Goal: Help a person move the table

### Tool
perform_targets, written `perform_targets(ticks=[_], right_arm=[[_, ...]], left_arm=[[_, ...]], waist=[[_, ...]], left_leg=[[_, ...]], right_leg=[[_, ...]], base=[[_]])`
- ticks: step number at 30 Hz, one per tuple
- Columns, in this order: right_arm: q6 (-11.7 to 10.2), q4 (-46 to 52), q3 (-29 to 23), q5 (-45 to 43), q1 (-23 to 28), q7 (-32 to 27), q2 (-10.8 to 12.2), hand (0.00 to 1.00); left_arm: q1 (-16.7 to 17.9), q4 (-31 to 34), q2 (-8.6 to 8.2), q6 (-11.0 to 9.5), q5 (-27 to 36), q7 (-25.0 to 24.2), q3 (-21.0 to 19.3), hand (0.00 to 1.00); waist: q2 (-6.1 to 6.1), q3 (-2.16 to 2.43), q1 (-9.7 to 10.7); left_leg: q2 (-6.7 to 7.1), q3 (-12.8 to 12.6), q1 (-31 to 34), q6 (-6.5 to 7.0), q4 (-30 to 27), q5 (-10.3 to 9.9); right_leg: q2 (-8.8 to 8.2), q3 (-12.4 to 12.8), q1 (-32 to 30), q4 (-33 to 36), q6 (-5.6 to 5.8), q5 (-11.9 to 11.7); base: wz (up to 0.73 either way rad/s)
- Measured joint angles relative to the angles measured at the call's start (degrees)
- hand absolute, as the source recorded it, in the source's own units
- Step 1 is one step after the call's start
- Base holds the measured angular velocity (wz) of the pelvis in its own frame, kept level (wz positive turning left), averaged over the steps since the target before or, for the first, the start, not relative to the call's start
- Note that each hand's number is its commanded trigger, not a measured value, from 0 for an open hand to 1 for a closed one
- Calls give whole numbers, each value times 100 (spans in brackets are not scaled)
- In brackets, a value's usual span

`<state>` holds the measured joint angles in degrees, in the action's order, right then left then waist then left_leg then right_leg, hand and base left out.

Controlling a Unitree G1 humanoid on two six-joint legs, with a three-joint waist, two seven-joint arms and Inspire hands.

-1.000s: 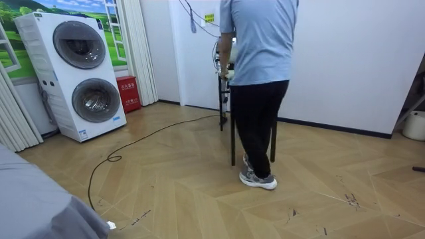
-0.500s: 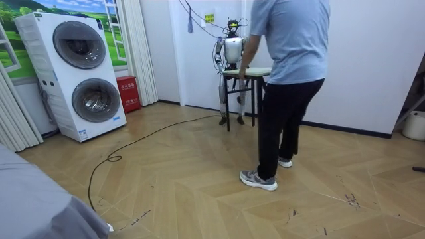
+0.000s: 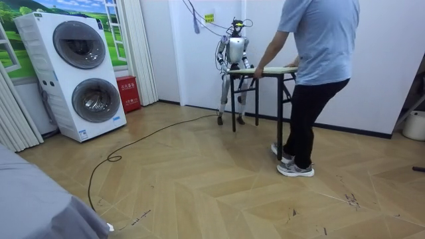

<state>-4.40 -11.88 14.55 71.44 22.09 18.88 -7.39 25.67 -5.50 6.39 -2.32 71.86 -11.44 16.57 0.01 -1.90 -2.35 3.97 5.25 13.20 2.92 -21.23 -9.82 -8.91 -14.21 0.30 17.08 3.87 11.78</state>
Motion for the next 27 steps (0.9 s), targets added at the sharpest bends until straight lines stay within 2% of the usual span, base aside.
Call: perform_targets(ticks=[4, 7, 10, 12, 13, 14, 15, 16, 17, 18, 19, 20, 21, 22, 23, 24, 26, 27], right_arm=[[-63, 19, 65, 30, -69, -1, -39, 100], [-79, 18, 107, 125, -74, -7, -88, 100], [-132, 11, 178, 216, -88, -26, -121, 100], [-216, 13, 250, 245, -86, -26, -141, 100], [-233, 13, 251, 240, -83, -25, -139, 100], [-256, 13, 217, 243, -61, 5, -135, 100], [-316, 19, 197, 257, 21, 86, -119, 100], [-360, 19, 147, 277, 71, 137, -108, 100], [-398, 19, 79, 298, 121, 226, -78, 100], [-420, 21, -24, 355, 120, 276, -51, 100], [-425, 24, -52, 381, 98, 292, -48, 100], [-398, 12, -122, 382, 8, 295, -60, 100], [-315, -162, -108, 363, -151, 291, -75, 100], [-273, -217, -86, 313, -184, 291, -72, 100], [-212, -218, -66, 244, -182, 292, -70, 100], [-184, -221, -49, 218, -162, 293, -31, 100], [-138, -234, -73, 206, -159, 295, -21, 100], [-107, -233, -98, 186, -114, 295, 8, 100]], left_arm=[[-19, 38, 6, 1, 56, -1, 24, 100], [-64, 37, 4, -7, 46, -1, 21, 100], [-84, 38, 8, -8, 30, 0, 16, 100], [-93, 36, 4, -10, 30, 16, 11, 100], [-104, 36, -8, -10, 29, 29, 7, 100], [-129, 36, -12, -8, 3, 35, 8, 100], [-160, 35, -6, -5, -47, 33, 41, 100], [-220, 24, -11, 7, -88, 34, 67, 100], [-371, -13, -7, 29, -149, 45, 122, 100], [-536, -49, -5, 57, -187, 86, 182, 100], [-628, -62, -8, 74, -207, 98, 197, 100], [-739, -82, -39, 90, -281, 101, 184, 100], [-664, -121, -104, 89, -289, 95, 104, 100], [-573, -121, -90, 90, -280, 64, 73, 100], [-430, -119, -88, 90, -268, -27, -17, 100], [-367, -119, -90, 91, -271, -67, -56, 100], [-362, -119, -87, 104, -289, -71, -80, 100], [-360, -119, -80, 109, -289, -66, -86, 100]], waist=[[0, 0, -144], [19, -4, -273], [38, -6, -435], [64, -2, -475], [69, 1, -486], [79, 3, -490], [85, 7, -444], [90, 10, -394], [102, 9, -324], [102, 10, -283], [99, 11, -256], [53, 1, -162], [59, 1, -98], [36, 37, -94], [68, 74, -93], [113, 87, -45], [180, 69, 39], [166, 76, 92]], left_leg=[[2, 140, 40, -68, -7, 34], [0, 380, 130, -163, -45, 93], [0, 629, 269, -273, -2, 173], [63, 908, 392, -346, 59, 315], [73, 949, 421, -363, 75, 364], [100, 1013, 454, -394, 211, 517], [133, 1064, 470, -402, 435, 756], [156, 1063, 476, -404, 574, 902], [180, 1065, 489, -405, 857, 1180], [193, 999, 490, -429, 1231, 1525], [194, 820, 497, -459, 1421, 1700], [147, 32, 637, -347, 1311, 1654], [-80, -869, 748, -33, 372, 943], [-215, -1314, 708, -37, -66, 572], [-473, -1896, 541, -48, -641, 60], [-663, -2113, 386, -124, -838, -250], [-671, -2082, 293, -91, -620, -318], [-624, -2073, 148, -45, -365, -291]], right_leg=[[99, -5, 199, -272, -1, -1], [203, -68, 267, -362, -1, -1], [297, -294, 269, -460, -12, 7], [333, -525, 248, -461, -87, 76], [342, -578, 245, -461, -108, 90], [369, -667, 233, -457, -127, 100], [407, -695, 200, -434, -196, 115], [430, -716, 179, -417, -271, 138], [519, -667, 170, -450, -406, 184], [608, -655, 162, -593, -494, 227], [615, -714, 167, -672, -537, 260], [470, -1160, 173, -768, -463, 392], [447, -1396, 201, -722, -453, 406], [439, -1542, 226, -729, -453, 406], [467, -1788, 305, -719, -453, 407], [519, -2000, 360, -679, -464, 426], [546, -2239, 326, -410, -456, 439], [518, -2185, 305, -247, -456, 440]], base=[[21], [41], [38], [66], [82], [104], [126], [156], [165], [155], [123], [67], [35], [5], [16], [27], [45], [51]])
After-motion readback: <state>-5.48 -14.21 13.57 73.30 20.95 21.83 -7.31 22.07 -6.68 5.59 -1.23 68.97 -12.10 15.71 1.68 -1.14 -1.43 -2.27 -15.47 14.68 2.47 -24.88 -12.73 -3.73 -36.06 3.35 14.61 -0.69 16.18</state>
